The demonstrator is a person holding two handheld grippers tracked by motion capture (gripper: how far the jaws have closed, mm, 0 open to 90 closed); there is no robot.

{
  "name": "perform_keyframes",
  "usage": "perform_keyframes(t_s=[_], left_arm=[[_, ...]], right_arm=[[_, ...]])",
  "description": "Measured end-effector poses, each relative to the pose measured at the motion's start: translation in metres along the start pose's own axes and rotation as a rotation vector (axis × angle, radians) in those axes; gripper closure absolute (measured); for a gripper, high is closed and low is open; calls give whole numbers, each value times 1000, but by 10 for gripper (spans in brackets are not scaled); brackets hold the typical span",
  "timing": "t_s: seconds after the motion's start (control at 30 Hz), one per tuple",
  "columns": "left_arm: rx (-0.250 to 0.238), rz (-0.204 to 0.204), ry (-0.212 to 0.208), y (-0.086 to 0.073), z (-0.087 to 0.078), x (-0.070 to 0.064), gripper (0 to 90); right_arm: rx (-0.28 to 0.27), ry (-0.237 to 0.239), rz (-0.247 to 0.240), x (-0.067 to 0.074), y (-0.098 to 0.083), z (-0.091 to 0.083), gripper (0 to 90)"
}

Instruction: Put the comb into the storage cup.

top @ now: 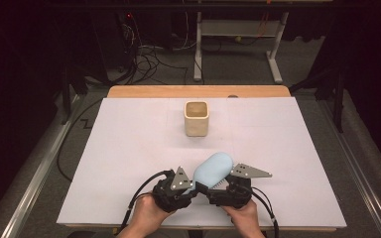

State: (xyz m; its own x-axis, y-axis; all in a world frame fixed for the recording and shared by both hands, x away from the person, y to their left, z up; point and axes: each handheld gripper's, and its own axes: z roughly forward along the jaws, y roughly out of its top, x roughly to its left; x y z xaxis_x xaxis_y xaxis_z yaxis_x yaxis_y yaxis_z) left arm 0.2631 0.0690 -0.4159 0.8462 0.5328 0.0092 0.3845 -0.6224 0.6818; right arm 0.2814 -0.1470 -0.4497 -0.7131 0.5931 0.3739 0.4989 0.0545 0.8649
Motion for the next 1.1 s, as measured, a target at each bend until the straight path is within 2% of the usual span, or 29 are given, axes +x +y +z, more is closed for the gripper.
perform_keyframes(t_s=[0.13,0.23,0.4,0.67,0.83,1.1], left_arm=[[5,13,12,0,1,-2,688],[1,13,14,1,1,-3,688],[-5,18,28,1,0,-3,688],[-10,31,32,2,-4,-4,687],[-15,45,29,3,-6,-4,684],[-16,44,9,4,-10,-4,683]], right_arm=[[-1,-16,-16,2,2,-1,224],[-8,-12,-5,3,4,-2,264],[7,13,31,2,8,-4,319],[18,47,45,4,12,-7,390],[22,75,40,6,13,-9,449],[29,102,19,9,17,-13,489]])
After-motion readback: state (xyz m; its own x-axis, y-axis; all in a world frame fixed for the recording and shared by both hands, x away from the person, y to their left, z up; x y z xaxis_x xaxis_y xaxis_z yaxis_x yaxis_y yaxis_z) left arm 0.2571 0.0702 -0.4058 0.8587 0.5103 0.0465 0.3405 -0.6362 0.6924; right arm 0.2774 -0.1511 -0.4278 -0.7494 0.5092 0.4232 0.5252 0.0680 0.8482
